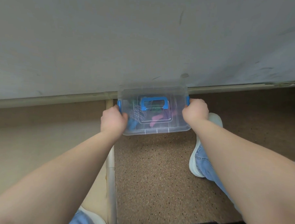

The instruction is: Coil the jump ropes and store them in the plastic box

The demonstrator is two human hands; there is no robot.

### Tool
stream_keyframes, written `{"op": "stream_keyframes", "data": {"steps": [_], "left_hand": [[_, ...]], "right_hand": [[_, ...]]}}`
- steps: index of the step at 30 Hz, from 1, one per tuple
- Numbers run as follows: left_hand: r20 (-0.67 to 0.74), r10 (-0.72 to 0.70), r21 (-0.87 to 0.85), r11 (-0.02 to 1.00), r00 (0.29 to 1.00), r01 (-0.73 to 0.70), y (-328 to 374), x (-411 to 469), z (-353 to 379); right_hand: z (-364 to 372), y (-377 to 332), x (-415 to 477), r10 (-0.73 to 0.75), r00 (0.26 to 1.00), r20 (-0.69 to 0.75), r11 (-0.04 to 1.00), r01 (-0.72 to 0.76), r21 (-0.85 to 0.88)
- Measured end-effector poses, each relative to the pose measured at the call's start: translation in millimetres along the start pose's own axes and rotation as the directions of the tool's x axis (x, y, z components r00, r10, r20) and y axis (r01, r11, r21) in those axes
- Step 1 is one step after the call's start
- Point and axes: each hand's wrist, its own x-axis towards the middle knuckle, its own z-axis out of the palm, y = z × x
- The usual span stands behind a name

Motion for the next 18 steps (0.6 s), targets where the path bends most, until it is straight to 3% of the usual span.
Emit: {"op": "stream_keyframes", "data": {"steps": [6,9,12,14,18], "left_hand": [[-0.037,-0.019,0.012,1.000,0.999,0.020,-31,13,-17],[0.049,-0.005,0.073,0.997,0.999,0.002,-32,17,-21],[0.185,-0.008,0.115,0.993,0.983,-0.013,-22,7,-29],[0.203,-0.007,0.090,0.996,0.979,-0.011,-17,-4,-38],[0.177,0.132,0.082,0.986,0.975,-0.149,-11,-37,-63]], "right_hand": [[12,-24,-9,-0.111,0.994,0.017,0.991,0.110,0.074],[10,-31,-11,-0.106,0.994,0.039,0.993,0.108,-0.045],[-5,-44,-18,-0.063,0.984,0.165,0.990,0.083,-0.117],[-16,-51,-29,-0.074,0.972,0.221,0.987,0.103,-0.120],[-43,-66,-68,-0.143,0.975,0.172,0.978,0.166,-0.128]]}}
